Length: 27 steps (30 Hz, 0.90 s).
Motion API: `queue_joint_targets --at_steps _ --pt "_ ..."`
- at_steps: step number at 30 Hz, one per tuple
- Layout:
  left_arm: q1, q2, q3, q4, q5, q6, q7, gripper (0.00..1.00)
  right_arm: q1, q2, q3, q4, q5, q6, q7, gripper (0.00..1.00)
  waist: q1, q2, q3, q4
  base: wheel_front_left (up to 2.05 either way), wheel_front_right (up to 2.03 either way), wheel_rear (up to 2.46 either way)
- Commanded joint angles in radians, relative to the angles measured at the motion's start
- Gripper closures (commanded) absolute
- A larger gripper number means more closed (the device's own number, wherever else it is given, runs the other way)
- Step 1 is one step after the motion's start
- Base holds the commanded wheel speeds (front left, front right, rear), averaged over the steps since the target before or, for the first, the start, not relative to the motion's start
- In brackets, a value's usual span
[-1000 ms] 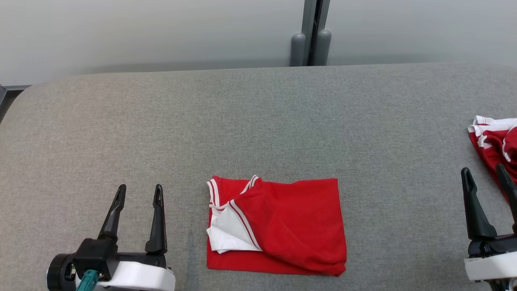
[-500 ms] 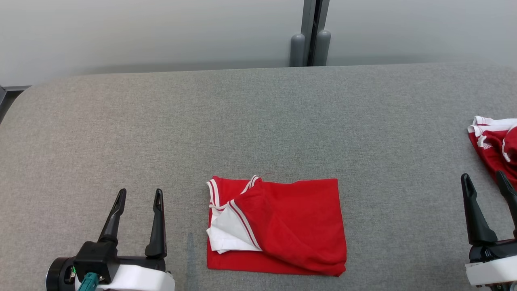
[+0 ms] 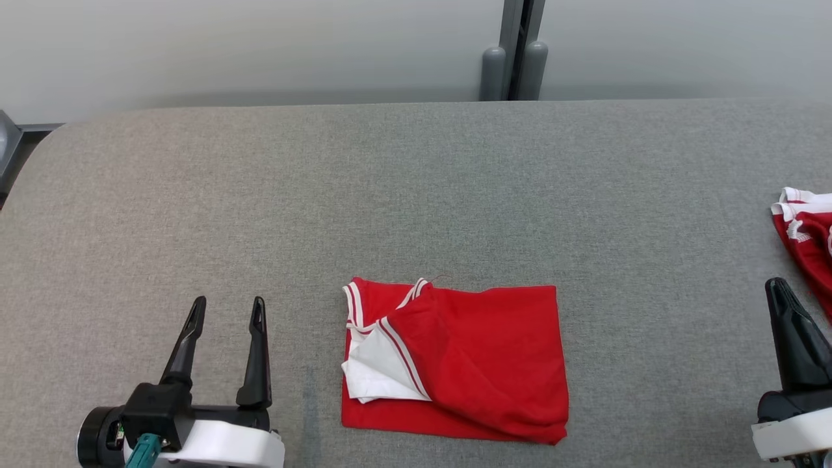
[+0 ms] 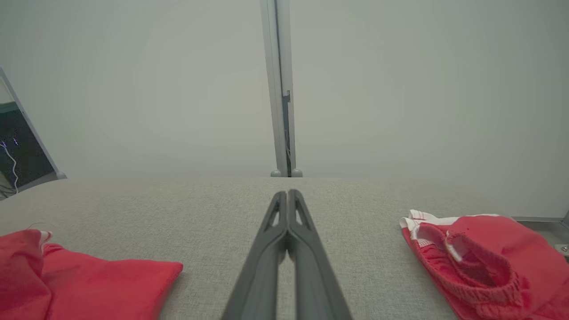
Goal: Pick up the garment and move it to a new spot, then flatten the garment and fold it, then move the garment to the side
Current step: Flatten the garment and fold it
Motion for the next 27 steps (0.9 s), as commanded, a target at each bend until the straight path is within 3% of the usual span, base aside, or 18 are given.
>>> queue_joint_targets --at_steps 1,8,27 --pt "-0.018 0.002 0.003 0.0 -0.002 0.005 -0.008 0.0 -0.018 -0.014 0.009 -0.002 0.006 0.001 0.009 1.0 0.0 0.0 0.011 0.012 0.0 0.0 0.0" --pt "-0.037 -0.011 -0.007 0.008 -0.002 0.003 -0.02 0.0 -0.092 -0.037 0.113 0.037 0.025 0.001 0.035 1.0 0.0 0.0 0.038 0.047 0.0 0.0 0.0" --pt "-0.117 -0.071 -0.05 0.062 0.008 -0.014 -0.052 0.0 -0.497 -0.08 0.796 0.385 0.229 0.001 0.004 1.0 0.0 0.0 0.132 0.169 0.0 0.0 0.0"
